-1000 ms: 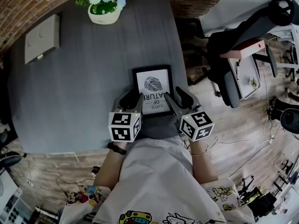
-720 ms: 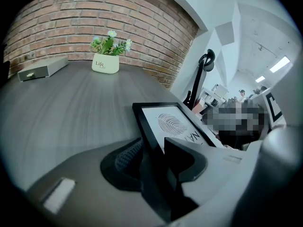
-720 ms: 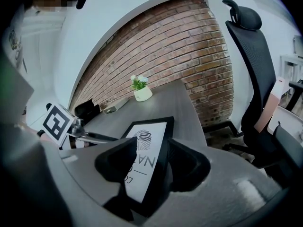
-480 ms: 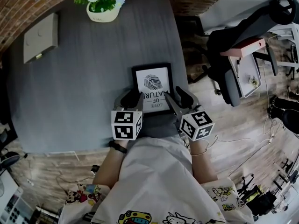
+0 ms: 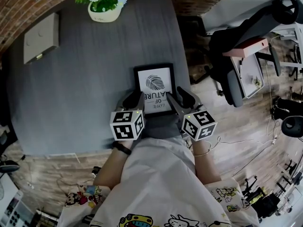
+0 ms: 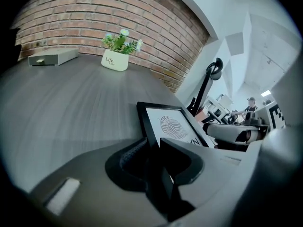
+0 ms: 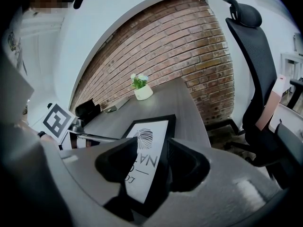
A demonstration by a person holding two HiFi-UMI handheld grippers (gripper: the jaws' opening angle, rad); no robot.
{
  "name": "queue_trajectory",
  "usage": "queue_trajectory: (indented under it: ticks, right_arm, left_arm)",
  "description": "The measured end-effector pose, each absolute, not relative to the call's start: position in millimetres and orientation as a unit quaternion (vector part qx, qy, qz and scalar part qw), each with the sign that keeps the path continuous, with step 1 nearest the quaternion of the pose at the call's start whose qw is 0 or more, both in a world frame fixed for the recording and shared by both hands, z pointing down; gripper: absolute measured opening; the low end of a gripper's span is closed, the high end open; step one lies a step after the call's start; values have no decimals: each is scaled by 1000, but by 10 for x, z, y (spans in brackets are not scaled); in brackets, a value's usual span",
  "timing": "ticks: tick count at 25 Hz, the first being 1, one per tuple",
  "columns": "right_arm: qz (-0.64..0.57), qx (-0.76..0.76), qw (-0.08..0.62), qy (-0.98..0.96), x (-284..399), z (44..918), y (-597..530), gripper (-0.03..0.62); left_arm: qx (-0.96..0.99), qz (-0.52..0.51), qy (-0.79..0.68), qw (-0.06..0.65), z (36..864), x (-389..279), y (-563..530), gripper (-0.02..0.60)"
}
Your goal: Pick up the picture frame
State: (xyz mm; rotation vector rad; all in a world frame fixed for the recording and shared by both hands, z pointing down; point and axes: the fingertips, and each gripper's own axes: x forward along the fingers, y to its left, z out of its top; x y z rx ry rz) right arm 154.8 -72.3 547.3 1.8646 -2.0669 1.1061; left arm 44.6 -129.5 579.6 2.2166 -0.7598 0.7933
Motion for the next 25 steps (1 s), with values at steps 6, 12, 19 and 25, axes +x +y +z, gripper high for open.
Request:
queue_trajectory:
  ticks: [6,12,19,25]
  right_arm:
    - [386,612,68,-687,1553,5493,-732,189]
    - [435,593,54,-676,1555,5582,-706,190]
    - [504,555,21,-662,1533,5657,-700,198]
    - [547,510,11,-664,1518,5684,-720,192]
  left_arm:
    - [836,289,-300,359,5787,417,-1344,89]
    - [830,281,-299,378,5788,388,-1366,84]
    - [826,273,-292,396,5774,369,-1380,84]
    - [824,271,-286,408,5779,381,-1393,84]
